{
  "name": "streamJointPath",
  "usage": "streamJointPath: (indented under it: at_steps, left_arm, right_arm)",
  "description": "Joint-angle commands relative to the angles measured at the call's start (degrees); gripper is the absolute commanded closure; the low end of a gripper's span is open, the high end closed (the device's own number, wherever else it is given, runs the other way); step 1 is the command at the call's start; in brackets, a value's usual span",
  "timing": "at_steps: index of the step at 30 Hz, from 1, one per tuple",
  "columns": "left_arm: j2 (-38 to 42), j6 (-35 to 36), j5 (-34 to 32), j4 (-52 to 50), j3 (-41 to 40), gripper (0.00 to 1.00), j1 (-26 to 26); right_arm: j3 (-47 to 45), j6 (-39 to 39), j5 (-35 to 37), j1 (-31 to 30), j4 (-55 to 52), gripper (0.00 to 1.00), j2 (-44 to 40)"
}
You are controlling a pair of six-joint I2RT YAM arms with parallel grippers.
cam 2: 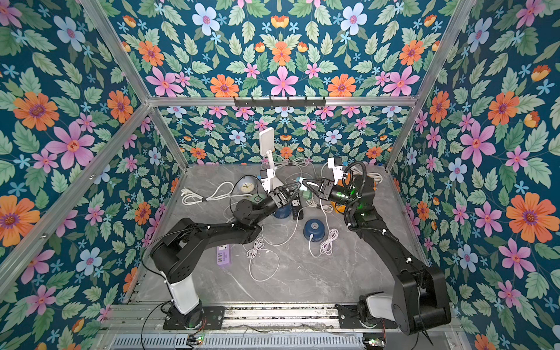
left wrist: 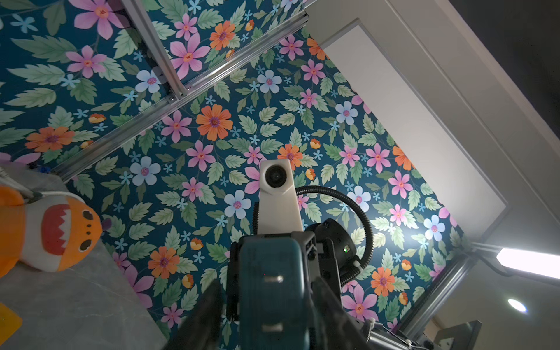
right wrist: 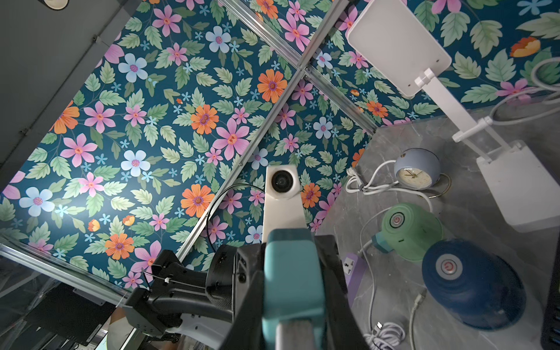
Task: Charge the cordless meat grinders
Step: Pick up the plug from the socket, then insert the plug into the socket.
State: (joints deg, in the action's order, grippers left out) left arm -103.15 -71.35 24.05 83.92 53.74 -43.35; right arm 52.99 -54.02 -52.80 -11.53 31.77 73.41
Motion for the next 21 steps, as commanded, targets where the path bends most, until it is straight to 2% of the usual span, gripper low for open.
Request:
streamJointPath:
  at_steps: [1,3,5,6,7,9,11,14,21]
  left_arm:
    - [4.75,4.84,-4.59,-4.67,-3.80,0.30,0.64]
    - [9.74,7.00,-9.15,-11.72,-7.82,0.29,1.30]
    - [15.80,11.26,-14.10,-23.33,-10.62,0.29,1.44]
    - [19.11,15.00,-16.16,-31.75,-10.62,0.30,1.35]
    - [21.89,20.05,-17.98,-41.60,-9.43,0.32,0.69]
    - [25.53,28.85,-23.07,-56.25,-6.78,0.33,-1.73]
    - [27.54,34.42,-25.34,-62.67,-6.33,0.34,-4.02]
    - [29.77,36.89,-25.81,-64.87,-8.96,0.34,-6.74]
    - [32.69,36.84,-25.69,-61.60,-15.63,0.35,-12.01]
  right_arm:
    - [2.46,9.00,2.26,1.27,-13.70,1.00,-3.03]
    - [5.15,17.87,7.73,2.64,-28.12,1.00,-5.40]
    - [9.31,28.38,18.58,3.22,-44.52,1.00,-6.78]
    - [12.40,34.59,26.84,3.17,-53.40,1.00,-6.43]
    - [14.35,37.48,31.97,3.23,-59.13,1.00,-5.79]
    - [17.01,43.07,41.74,3.42,-66.84,1.00,-3.56]
    - [18.05,46.82,49.05,3.53,-70.69,1.00,-0.72]
    - [18.98,50.43,53.08,4.51,-71.67,1.00,4.38]
    - [27.44,57.43,51.50,6.52,-72.13,1.00,19.11]
